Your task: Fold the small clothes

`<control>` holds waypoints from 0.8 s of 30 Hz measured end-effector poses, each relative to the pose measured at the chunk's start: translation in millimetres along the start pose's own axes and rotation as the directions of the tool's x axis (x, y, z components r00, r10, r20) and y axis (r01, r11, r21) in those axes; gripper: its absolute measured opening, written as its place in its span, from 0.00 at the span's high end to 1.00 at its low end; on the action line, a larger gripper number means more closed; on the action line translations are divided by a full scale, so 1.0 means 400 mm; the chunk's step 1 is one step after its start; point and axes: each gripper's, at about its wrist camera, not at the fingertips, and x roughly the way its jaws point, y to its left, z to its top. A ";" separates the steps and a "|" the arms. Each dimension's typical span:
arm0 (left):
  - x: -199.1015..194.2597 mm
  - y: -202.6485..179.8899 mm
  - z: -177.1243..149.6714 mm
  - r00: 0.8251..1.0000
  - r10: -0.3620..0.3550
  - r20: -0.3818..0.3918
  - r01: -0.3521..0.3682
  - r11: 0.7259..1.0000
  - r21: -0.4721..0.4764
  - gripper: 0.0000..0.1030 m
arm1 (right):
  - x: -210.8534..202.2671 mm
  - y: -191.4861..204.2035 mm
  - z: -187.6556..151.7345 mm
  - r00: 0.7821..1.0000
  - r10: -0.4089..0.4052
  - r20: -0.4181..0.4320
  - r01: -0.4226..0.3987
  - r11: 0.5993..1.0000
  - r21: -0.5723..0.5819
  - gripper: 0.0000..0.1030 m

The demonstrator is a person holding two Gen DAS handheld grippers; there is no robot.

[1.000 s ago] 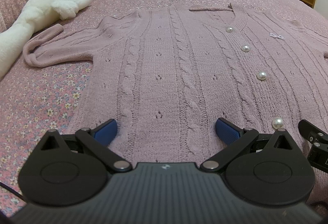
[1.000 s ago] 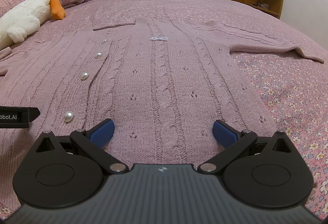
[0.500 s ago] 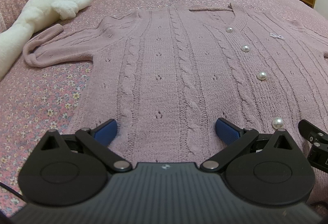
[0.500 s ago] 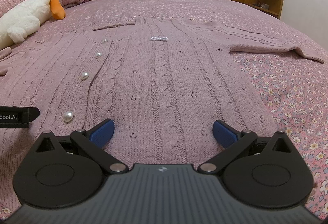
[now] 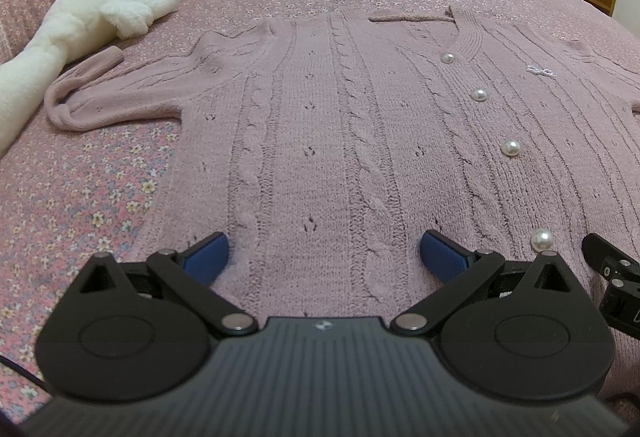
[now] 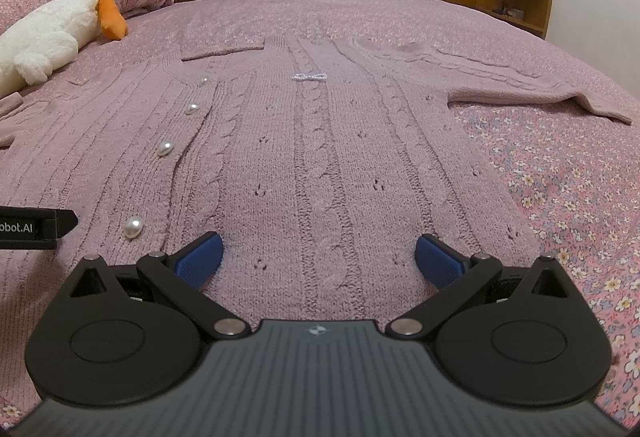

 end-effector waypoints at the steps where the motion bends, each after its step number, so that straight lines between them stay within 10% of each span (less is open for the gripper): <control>1: 0.000 0.000 0.000 1.000 0.000 0.000 0.000 1.000 -0.001 0.00 | 0.000 0.001 -0.001 1.000 -0.001 0.001 0.001 1.000 0.000 0.00; 24: 0.006 0.000 0.023 0.998 0.011 -0.057 -0.012 1.000 -0.019 0.00 | 0.001 -0.024 0.014 0.999 0.043 -0.017 -0.043 0.998 0.035 0.00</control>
